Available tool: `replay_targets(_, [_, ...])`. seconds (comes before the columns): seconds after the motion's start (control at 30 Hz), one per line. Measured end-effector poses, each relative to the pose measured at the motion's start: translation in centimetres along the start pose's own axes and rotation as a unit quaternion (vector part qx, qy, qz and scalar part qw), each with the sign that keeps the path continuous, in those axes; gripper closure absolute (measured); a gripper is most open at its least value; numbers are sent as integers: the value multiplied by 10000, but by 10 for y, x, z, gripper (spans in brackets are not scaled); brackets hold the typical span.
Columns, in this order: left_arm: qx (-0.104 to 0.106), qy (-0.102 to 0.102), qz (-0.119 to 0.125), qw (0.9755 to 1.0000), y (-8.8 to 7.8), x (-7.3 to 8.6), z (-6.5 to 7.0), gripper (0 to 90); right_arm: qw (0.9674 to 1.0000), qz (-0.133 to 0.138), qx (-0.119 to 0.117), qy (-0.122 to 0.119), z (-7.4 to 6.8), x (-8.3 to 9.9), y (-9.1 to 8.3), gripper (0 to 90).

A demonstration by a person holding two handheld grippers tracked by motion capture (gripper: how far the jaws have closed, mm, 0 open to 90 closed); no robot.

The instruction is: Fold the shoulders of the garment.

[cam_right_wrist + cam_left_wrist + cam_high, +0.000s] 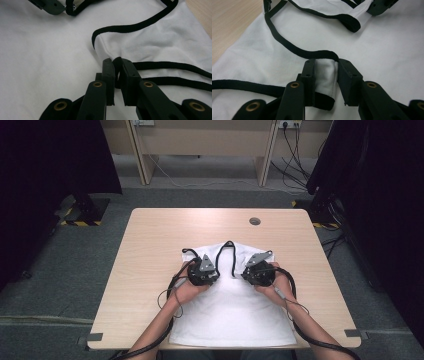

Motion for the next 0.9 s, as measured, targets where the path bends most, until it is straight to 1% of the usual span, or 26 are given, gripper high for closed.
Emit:
replay_targets(0.07, [-7, -31, 30, 10000, 0, -1, 1, 705, 10000, 15, 5, 17, -2, 0, -2, 830])
replay_targets(0.2, [-82, -45, 73, 9999, -3, -3, 2, 780, 10000, 90, 8, 36, -4, 1, -7, 835])
replay_targets(0.33, [-110, -68, 108, 9999, -5, -5, 2, 813, 9999, 134, 16, 45, -5, 2, -14, 835])
replay_targets(0.57, [-71, -94, 33, 9999, -7, -4, 5, 833, 9999, 101, -5, 64, -7, 6, -19, 836])
replay_targets(0.73, [-49, -93, 66, 9999, -8, -5, 9, 835, 9999, 133, -19, 46, -9, 5, -20, 835])
replay_targets(0.83, [-103, -80, 114, 9999, -11, -6, 8, 835, 9999, 150, -4, 55, -9, 5, -21, 835])
replay_targets(0.87, [-152, -39, 132, 9998, -12, -7, 8, 835, 9998, 179, 7, 68, -9, 5, -23, 835])
replay_targets(0.9, [-186, -43, 162, 9997, -13, -8, 7, 836, 9997, 214, 31, 91, -9, 4, -24, 835])
Point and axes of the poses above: each handheld gripper's, and its own axes: y roughly forward along the jaws, x roughly out of its underside, z roughly to its right, the point moved 2 cm from there along y, roughly forward along the jaws, and after that the axes turned 13 degrees about z, right-handed, at the moved point
